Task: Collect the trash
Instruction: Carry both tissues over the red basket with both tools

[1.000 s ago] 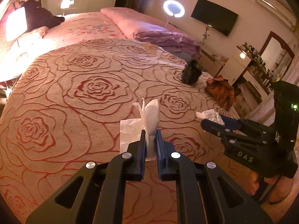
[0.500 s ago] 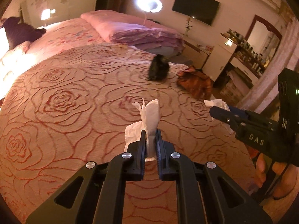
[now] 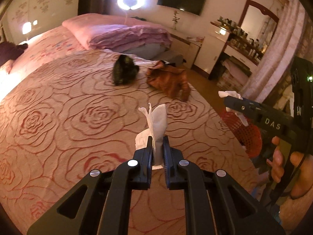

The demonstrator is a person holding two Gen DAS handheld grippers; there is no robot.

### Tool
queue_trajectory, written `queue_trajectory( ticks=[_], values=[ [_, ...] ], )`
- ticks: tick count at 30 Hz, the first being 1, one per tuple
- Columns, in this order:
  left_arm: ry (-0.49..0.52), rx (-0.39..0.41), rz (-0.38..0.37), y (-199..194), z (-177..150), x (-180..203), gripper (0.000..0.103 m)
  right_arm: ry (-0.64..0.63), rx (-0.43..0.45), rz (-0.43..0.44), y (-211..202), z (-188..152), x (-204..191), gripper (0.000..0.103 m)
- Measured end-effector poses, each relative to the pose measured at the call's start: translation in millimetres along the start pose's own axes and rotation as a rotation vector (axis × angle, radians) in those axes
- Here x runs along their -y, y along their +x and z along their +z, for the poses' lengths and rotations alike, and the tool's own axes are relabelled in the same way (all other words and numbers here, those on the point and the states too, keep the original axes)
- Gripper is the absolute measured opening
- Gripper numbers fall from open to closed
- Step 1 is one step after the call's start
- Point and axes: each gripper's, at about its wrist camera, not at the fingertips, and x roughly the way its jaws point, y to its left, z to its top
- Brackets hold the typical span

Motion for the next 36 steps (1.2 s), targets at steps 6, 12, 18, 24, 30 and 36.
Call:
queue_trajectory(
  ticks=[6, 12, 18, 24, 30, 36],
  values=[
    [0.057, -0.001, -0.024, 9, 10, 23, 0.009, 0.045, 0.010, -0.043, -10, -3, 28, 0.038],
    [0.109, -0.007, -0.047, 18, 20, 46, 0.009, 0.079, 0.026, -0.077, -20, -7, 46, 0.038],
    [0.161, -0.003, -0.069, 25, 30, 70, 0.009, 0.126, 0.049, -0.117, -34, -10, 71, 0.038],
    [0.209, -0.006, -0.103, 36, 40, 97, 0.009, 0.175, 0.070, -0.160, -44, -15, 99, 0.038],
    [0.264, -0.016, -0.144, 51, 46, 130, 0.009, 0.223, 0.074, -0.211, -54, -24, 130, 0.038],
    [0.310, -0.043, -0.195, 70, 49, 163, 0.009, 0.268, 0.061, -0.244, -55, -34, 156, 0.038]
  ],
)
